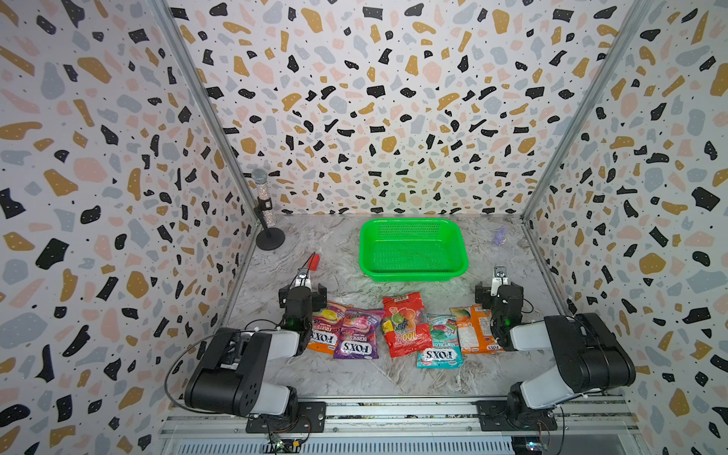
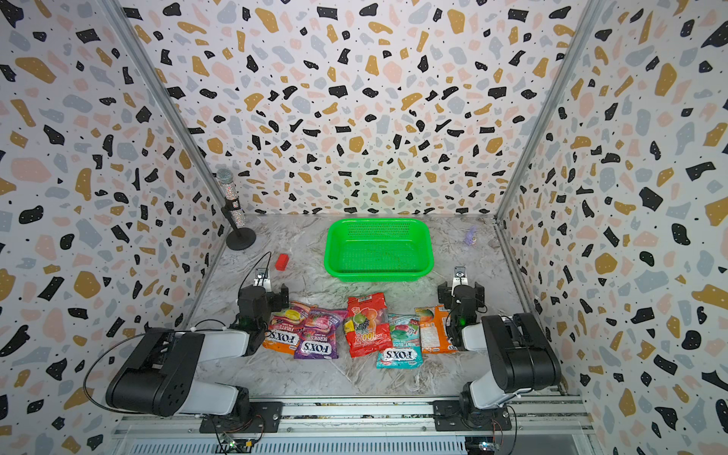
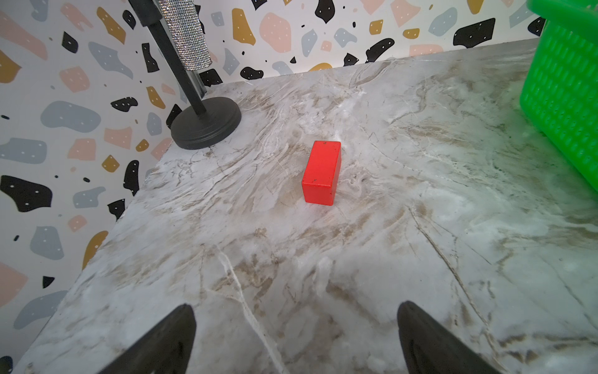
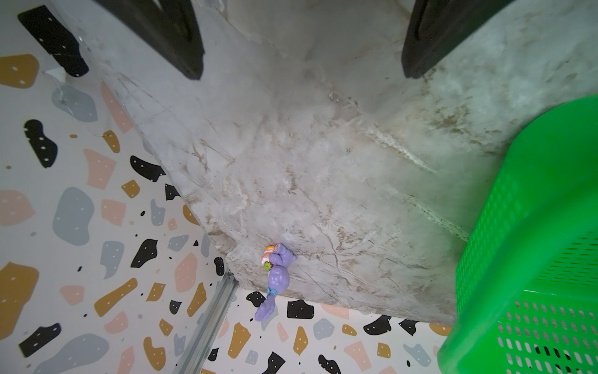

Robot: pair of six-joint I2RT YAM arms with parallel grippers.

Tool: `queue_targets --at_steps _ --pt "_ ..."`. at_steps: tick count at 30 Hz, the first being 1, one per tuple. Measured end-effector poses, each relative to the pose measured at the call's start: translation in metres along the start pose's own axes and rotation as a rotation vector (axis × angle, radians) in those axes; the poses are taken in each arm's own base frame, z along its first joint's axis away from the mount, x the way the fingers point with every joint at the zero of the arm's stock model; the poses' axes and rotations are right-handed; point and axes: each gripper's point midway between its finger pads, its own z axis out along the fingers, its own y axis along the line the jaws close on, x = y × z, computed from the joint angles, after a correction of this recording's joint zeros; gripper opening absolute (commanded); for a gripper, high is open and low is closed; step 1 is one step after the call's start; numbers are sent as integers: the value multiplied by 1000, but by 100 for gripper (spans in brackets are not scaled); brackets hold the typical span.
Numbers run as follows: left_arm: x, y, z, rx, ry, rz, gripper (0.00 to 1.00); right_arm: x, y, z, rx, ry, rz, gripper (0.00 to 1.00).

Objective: Put the candies in the basket
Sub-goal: Pick up the candy at the center of the board.

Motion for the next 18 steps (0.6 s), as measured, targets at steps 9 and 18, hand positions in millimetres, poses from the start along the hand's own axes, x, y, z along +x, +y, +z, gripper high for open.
queue_targets --at_steps 9,18 --pt "-33 -1 -13 -2 13 10 100 -14 -7 -19 14 -44 13 100" --pt "-163 -56 -92 339 -196 -415 100 -145 -34 -70 -7 -149 185 100"
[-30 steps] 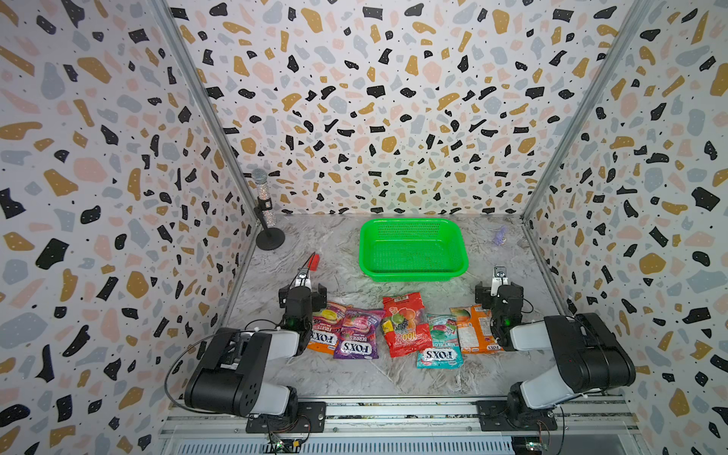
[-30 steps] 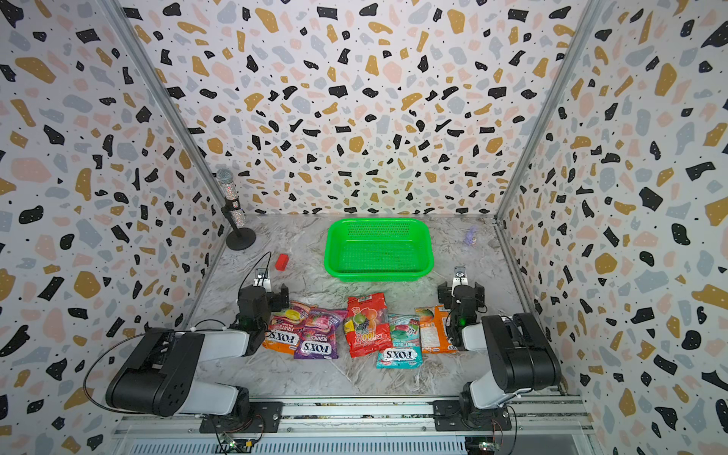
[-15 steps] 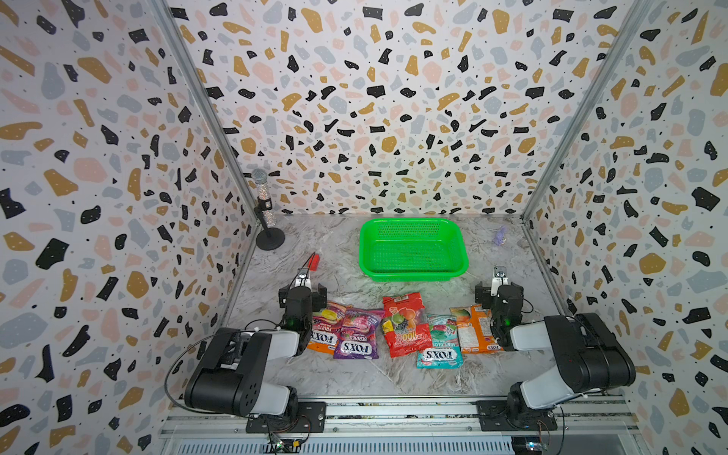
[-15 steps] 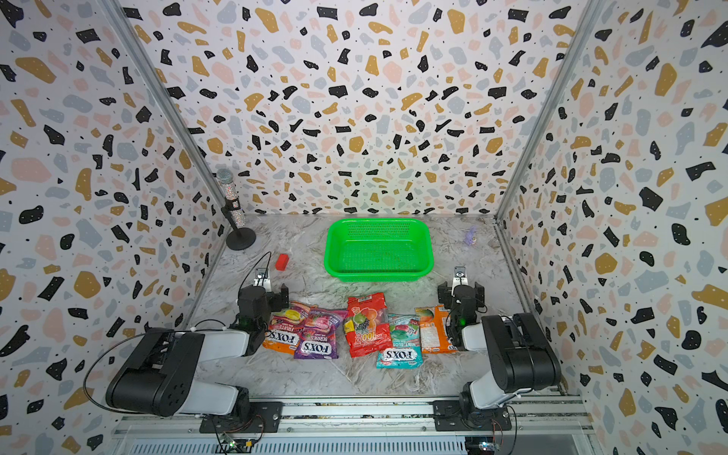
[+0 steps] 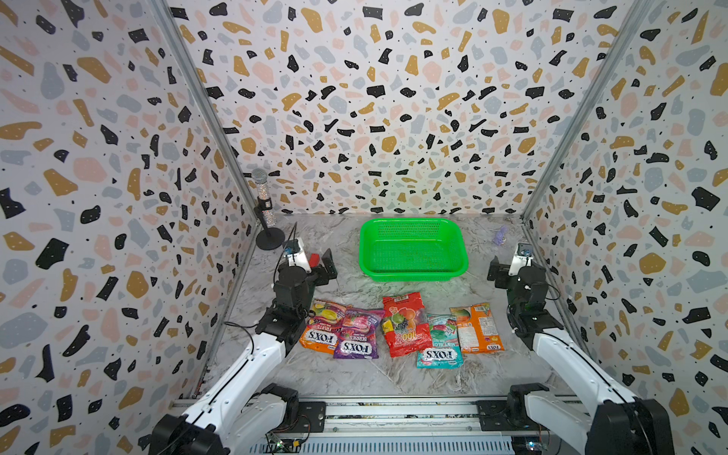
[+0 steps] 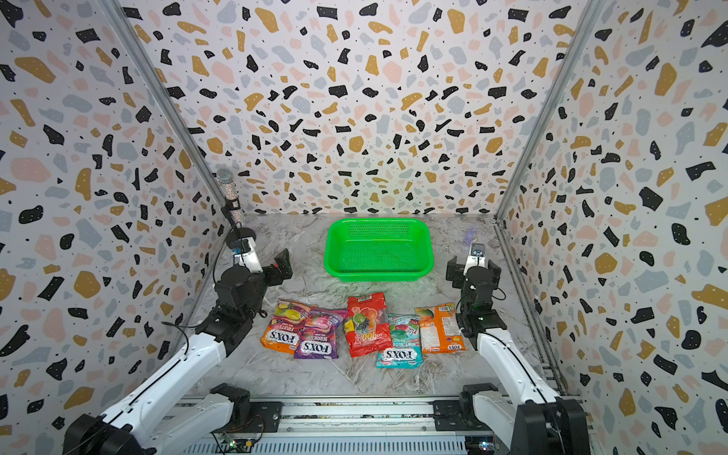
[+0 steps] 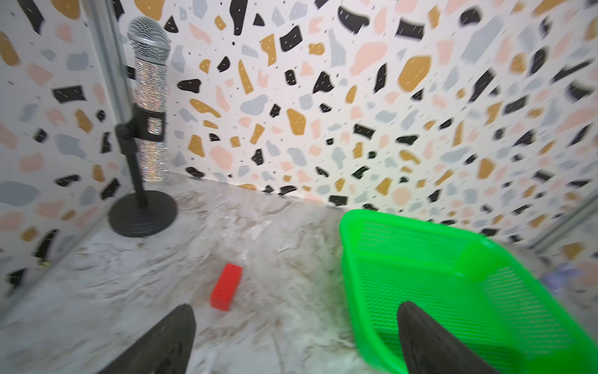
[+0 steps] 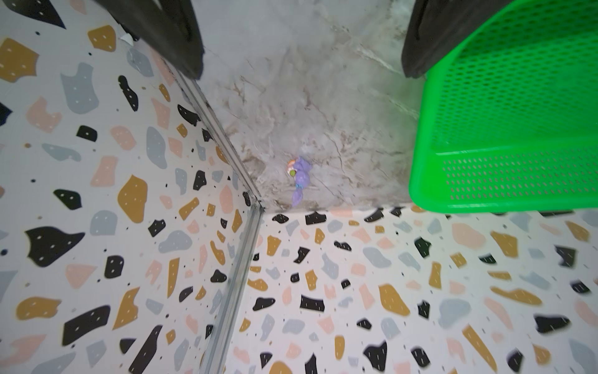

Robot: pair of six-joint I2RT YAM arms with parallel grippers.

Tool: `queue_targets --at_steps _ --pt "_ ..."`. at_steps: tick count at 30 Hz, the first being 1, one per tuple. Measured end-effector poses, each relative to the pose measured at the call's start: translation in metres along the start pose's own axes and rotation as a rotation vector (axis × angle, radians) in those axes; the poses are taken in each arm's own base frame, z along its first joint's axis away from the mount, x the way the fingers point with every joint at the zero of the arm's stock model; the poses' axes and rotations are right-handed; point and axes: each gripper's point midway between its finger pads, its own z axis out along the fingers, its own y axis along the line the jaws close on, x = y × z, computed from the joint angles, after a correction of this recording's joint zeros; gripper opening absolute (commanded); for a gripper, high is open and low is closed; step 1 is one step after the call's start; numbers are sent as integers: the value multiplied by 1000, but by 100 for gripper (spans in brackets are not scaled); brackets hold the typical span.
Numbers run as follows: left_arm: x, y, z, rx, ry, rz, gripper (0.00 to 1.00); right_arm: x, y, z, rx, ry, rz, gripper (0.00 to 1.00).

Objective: Put the candies in the basket
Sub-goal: Pick up the candy at the center of the board.

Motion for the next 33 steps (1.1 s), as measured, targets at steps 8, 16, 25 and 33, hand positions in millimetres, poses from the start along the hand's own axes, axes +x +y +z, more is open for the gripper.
queue_targets --at_steps 8,16,25,33 --pt "99 -58 14 190 355 -65 100 72 -37 -22 249 378 243 100" --pt "66 -40 -10 95 270 -89 100 115 -20 -52 129 519 303 98" --pt "82 30 -36 -220 195 -279 100 101 56 -75 -329 584 415 88" --pt "117 73 -41 -473 217 -386 100 122 132 -121 -646 750 316 87"
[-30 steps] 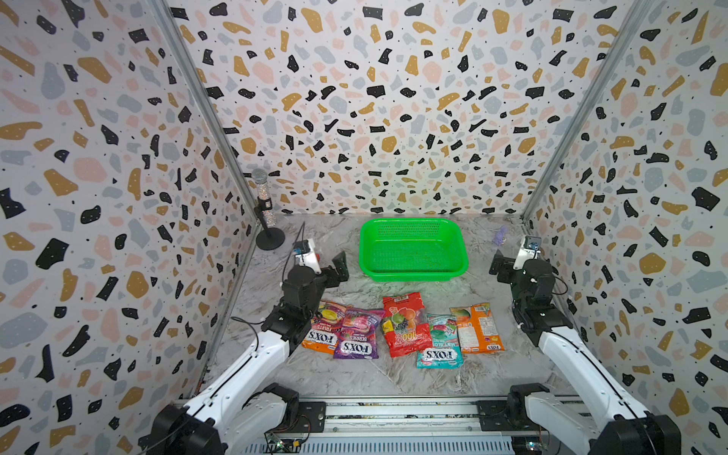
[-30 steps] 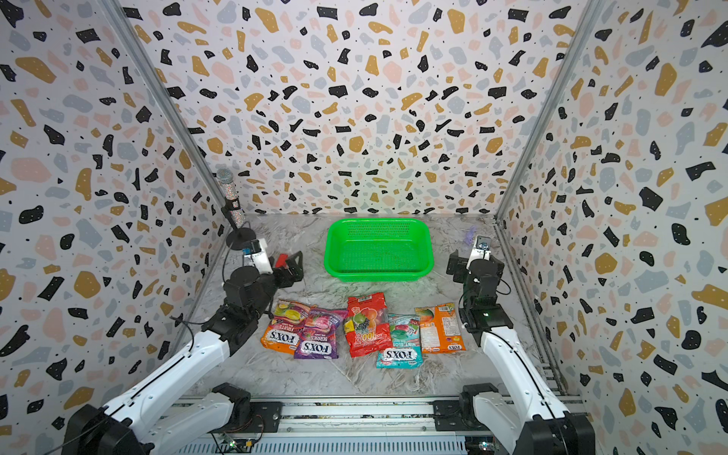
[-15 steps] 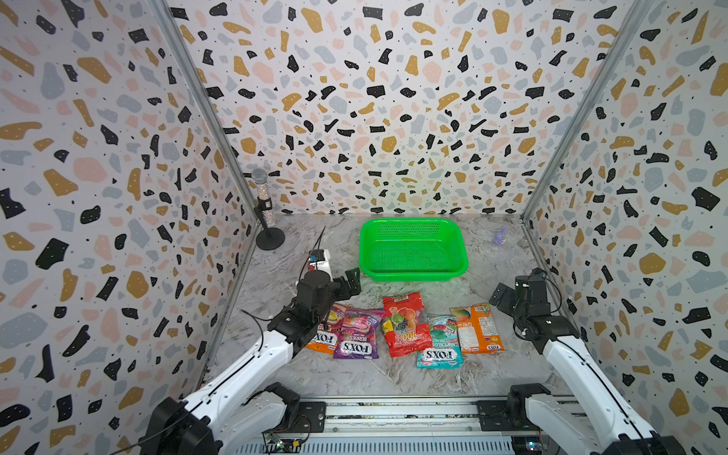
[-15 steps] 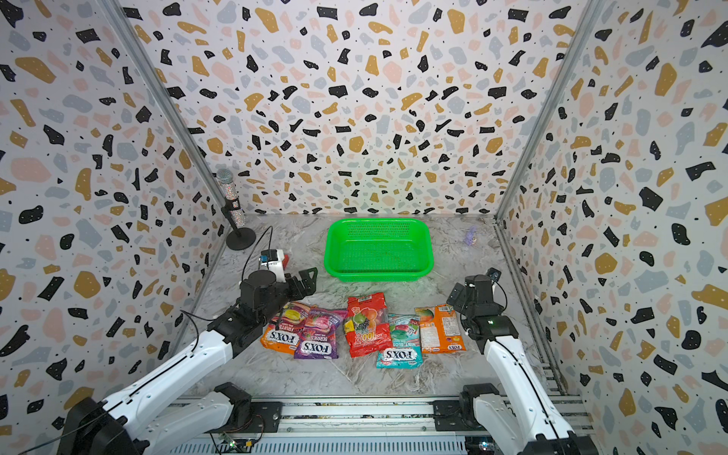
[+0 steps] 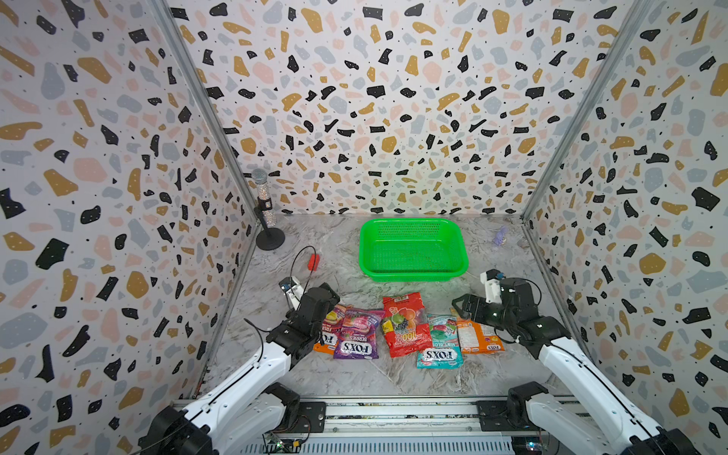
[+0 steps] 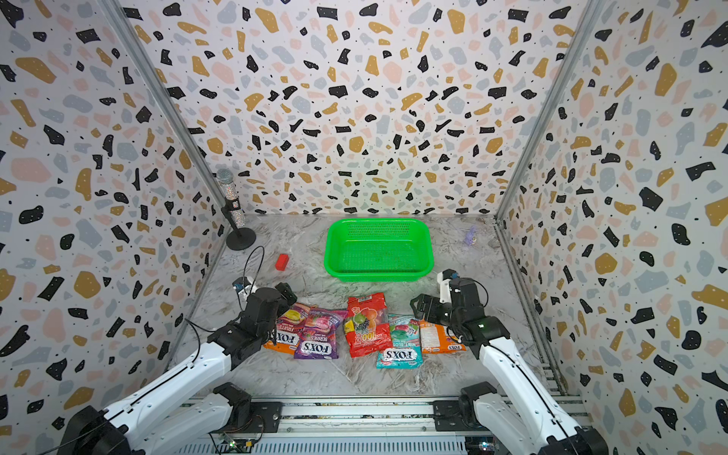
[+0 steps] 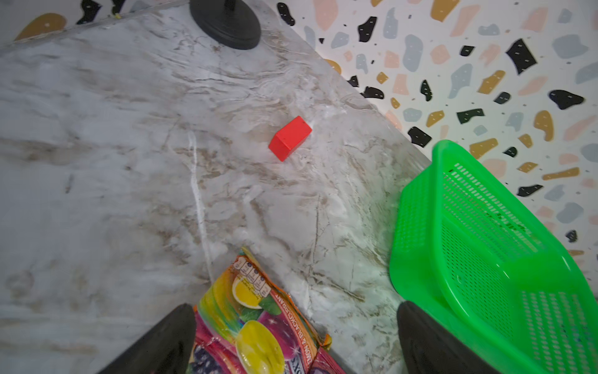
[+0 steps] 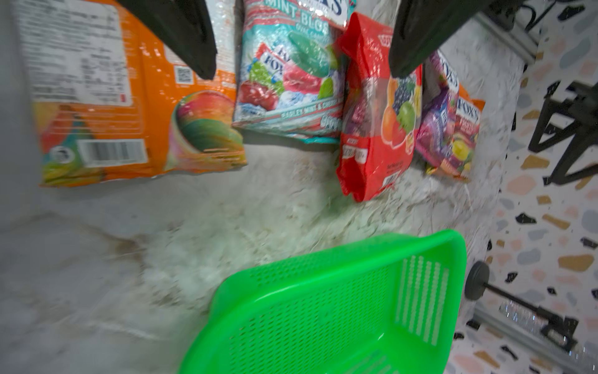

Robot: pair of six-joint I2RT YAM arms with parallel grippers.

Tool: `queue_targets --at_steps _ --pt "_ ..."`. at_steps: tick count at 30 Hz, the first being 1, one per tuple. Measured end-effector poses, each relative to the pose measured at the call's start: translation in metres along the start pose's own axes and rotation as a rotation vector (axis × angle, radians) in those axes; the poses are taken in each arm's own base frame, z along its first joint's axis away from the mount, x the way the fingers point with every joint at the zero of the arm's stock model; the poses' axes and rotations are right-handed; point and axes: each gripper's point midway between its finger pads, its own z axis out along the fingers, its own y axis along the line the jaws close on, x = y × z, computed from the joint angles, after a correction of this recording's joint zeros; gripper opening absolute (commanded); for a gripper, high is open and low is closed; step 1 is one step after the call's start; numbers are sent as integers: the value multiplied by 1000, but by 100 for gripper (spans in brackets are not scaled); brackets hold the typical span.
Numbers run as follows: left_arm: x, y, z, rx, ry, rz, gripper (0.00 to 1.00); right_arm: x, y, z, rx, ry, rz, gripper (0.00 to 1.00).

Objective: Put the candies in the basket
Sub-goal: Pick up the candy at the center of the board.

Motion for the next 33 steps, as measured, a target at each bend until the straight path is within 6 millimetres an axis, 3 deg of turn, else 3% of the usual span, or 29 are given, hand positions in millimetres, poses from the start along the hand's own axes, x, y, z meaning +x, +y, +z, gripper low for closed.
queue_targets --at_steps 3,6,13,16,19,22,27,33 --pt "1 17 2 -81 -15 -44 100 19 15 7 -22 64 -65 90" --pt "-1 26 1 -120 -40 -80 100 33 17 14 -2 113 -119 95" --pt "-3 31 3 -155 -55 -95 100 39 0 31 136 142 -202 97" --pt "-2 26 5 -156 -40 -69 100 35 -3 32 157 129 -226 97" --pt "-1 17 8 -131 -24 -36 100 29 8 35 112 117 -238 91" --pt "1 8 12 -93 -4 -5 100 26 25 47 45 140 -236 77" --pt "7 -8 16 -26 32 30 100 47 34 71 14 247 -260 73" --pt "12 -14 20 2 60 56 100 58 41 73 -1 278 -302 71"
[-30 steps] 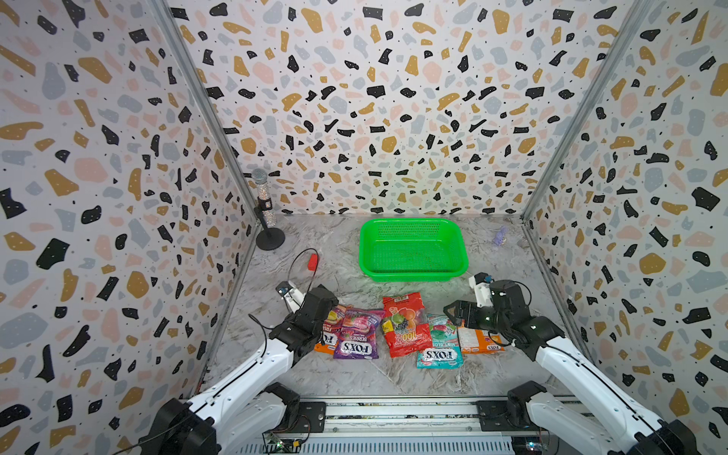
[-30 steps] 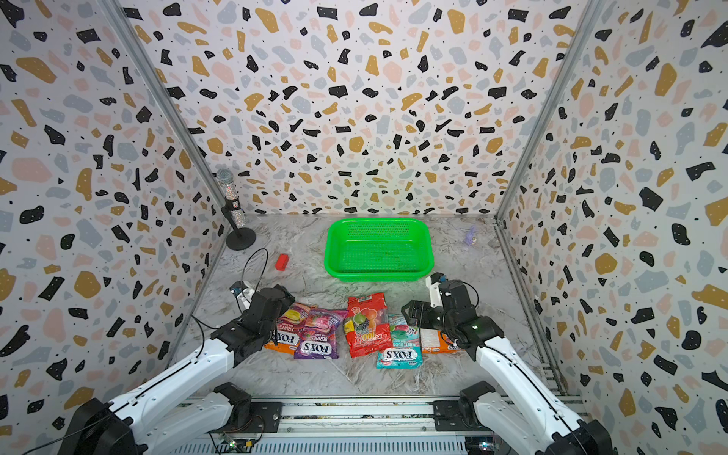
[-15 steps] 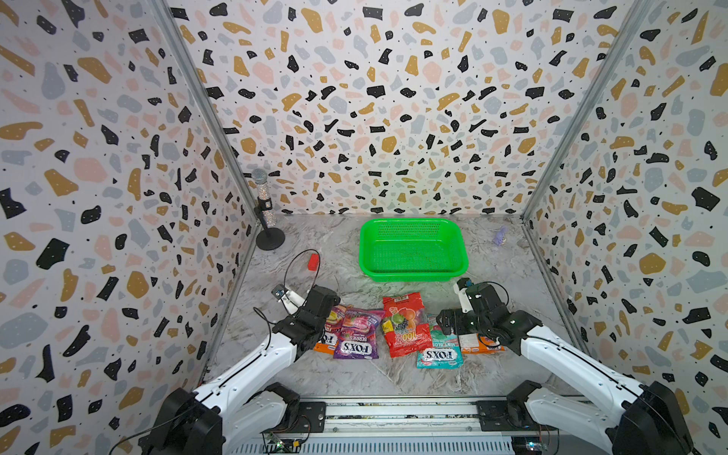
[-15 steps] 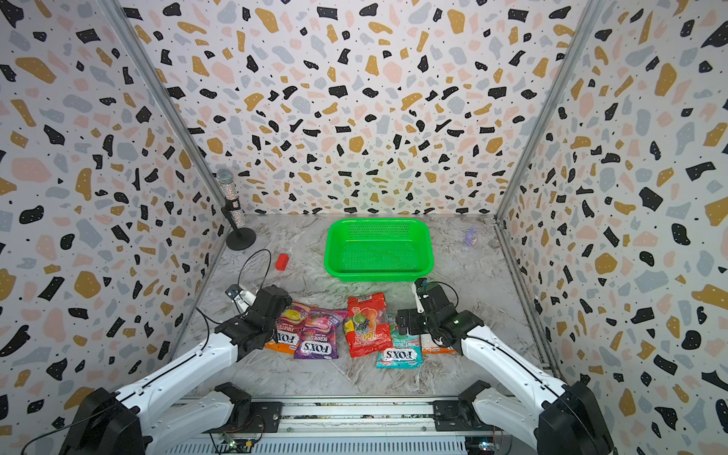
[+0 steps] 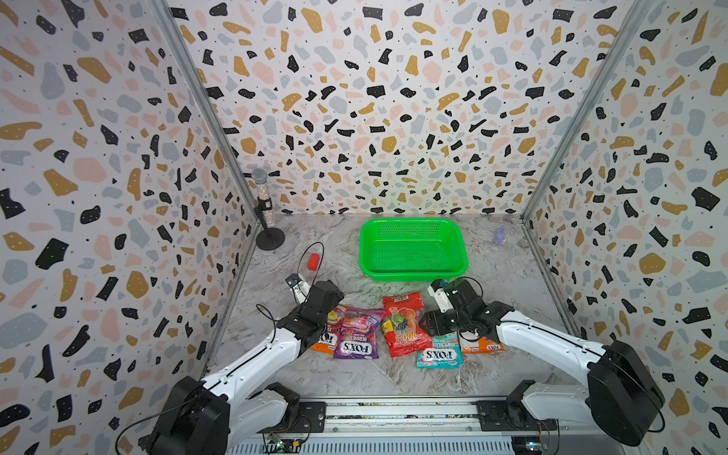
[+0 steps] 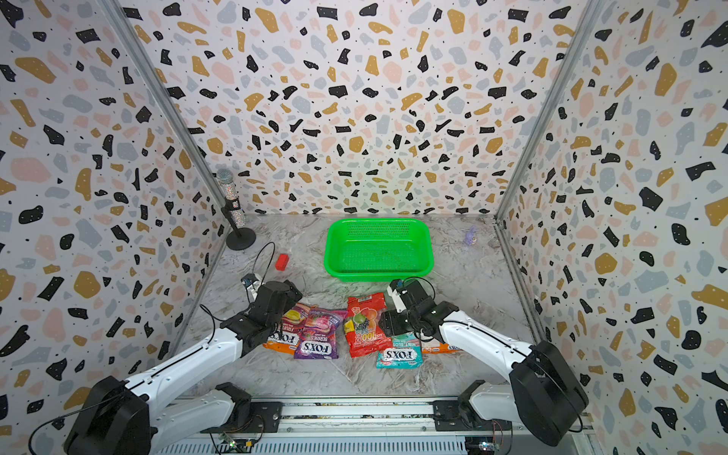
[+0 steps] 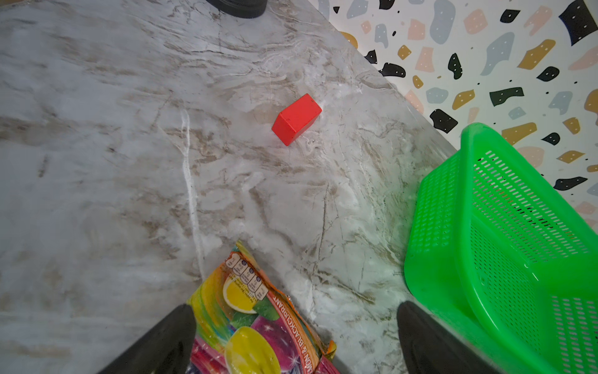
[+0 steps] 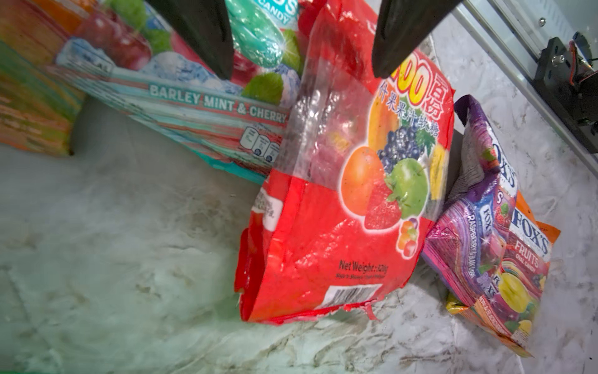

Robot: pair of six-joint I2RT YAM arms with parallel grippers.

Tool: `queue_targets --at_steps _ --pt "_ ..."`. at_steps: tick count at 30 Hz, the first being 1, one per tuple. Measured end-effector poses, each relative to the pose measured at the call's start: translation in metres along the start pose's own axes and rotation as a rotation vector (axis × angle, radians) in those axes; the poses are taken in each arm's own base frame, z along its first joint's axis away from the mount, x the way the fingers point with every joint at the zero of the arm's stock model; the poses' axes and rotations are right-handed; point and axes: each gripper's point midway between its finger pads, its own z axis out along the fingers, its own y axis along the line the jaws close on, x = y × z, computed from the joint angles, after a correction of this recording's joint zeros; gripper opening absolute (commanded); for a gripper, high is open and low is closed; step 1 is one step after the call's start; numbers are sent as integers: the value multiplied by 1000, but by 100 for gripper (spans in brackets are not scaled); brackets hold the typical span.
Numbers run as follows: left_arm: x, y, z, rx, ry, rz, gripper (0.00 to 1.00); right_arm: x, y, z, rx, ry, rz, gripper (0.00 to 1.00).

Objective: Put the candies in the basket
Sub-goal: Pick up the candy at the center of the board.

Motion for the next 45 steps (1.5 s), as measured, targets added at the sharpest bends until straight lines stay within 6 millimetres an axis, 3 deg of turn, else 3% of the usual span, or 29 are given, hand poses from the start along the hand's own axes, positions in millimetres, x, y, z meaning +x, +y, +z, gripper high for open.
queue_targets --at_steps 5,7,12,20,31,39,45 --pt "7 -1 4 4 29 16 100 -2 6 9 -18 11 -7 68" --pt "12 -3 7 7 49 28 100 -1 8 18 -21 26 -10 62" --pt "20 -17 11 51 104 56 100 2 11 34 -23 49 -3 35" --pt "28 -38 13 134 161 95 100 -4 20 26 -25 20 -21 0" --pt "43 -63 15 262 224 176 100 -19 30 -22 -34 -80 -50 0" --pt "55 -100 0 433 219 307 100 -30 40 -62 -49 -159 -85 0" --pt "60 -101 6 440 208 368 100 -48 44 -90 -15 -221 -130 0"
